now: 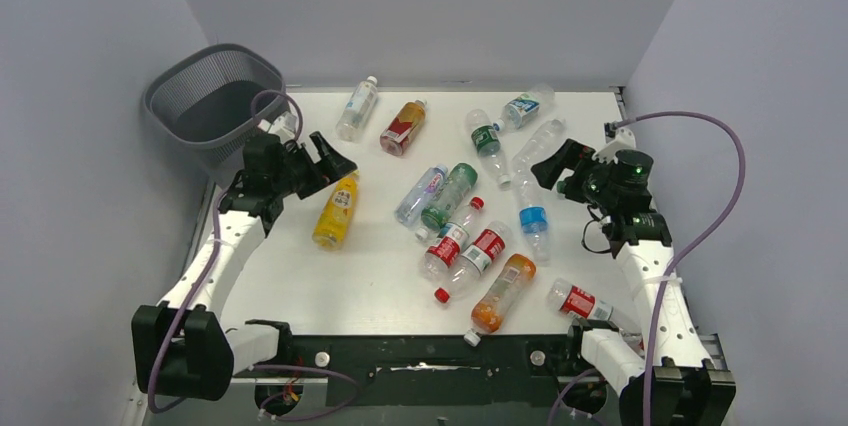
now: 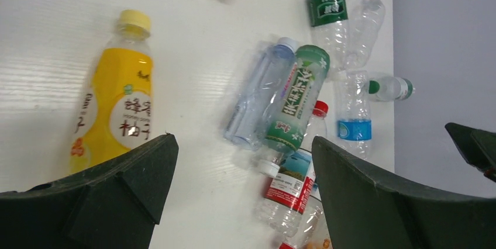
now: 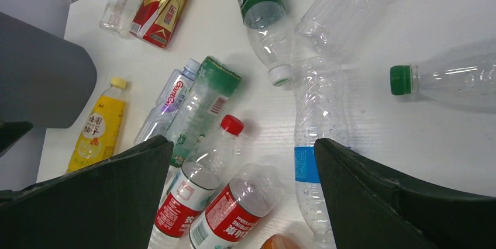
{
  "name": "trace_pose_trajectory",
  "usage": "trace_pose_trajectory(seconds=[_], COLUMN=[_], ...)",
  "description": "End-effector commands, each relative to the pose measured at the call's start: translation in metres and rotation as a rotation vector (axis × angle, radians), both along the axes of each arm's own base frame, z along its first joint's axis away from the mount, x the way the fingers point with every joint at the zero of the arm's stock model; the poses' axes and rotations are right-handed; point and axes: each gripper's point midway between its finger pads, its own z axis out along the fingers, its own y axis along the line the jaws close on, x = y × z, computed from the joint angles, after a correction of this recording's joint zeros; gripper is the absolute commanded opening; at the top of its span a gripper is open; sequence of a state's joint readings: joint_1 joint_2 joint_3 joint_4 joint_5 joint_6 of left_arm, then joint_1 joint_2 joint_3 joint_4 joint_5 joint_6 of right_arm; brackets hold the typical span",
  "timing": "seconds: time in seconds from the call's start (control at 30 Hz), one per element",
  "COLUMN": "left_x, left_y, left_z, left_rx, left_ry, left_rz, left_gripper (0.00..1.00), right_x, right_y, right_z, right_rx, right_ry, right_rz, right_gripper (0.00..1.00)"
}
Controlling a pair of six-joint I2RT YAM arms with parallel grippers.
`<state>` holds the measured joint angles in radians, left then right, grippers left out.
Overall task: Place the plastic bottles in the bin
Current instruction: Pick up the plastic bottle at the center of the board.
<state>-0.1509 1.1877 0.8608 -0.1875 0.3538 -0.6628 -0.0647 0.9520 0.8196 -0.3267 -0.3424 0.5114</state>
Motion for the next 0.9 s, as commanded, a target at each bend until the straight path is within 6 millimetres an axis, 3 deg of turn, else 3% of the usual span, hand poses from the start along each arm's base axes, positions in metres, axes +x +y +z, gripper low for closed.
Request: trace_pose_trajectory(seconds=[0.0,0.3,0.5,0.87], left_x=[-0.006,-0.003,-0.006,0.005], left_y=[0.018,0.048,0.043,0.029], left_z=[-0.006,-0.058,-0.081,-0.1], left_rx=[0.004,0.236,0.45,0.719], left_ry=[0.03,0.181,0.228,0.232], left_rz=[0.013,0.123,0.149,0.163], left_gripper=[0.86,0.86,0.86,0.85], right_x=[0.008,0.006,0.003,-0.005], right_y=[0.013,0.033,0.038,0.044], right_z=[0.015,0.005,-0.002,-0.003], right_rx=[0.033,0.041,0.047,0.053], right_ry=[-0.073,-0.049,-0.034,-0.028], right_rz=[0.042,0.093,0.106,0.127], right_gripper=[0.98,0.98,0.98,0.98])
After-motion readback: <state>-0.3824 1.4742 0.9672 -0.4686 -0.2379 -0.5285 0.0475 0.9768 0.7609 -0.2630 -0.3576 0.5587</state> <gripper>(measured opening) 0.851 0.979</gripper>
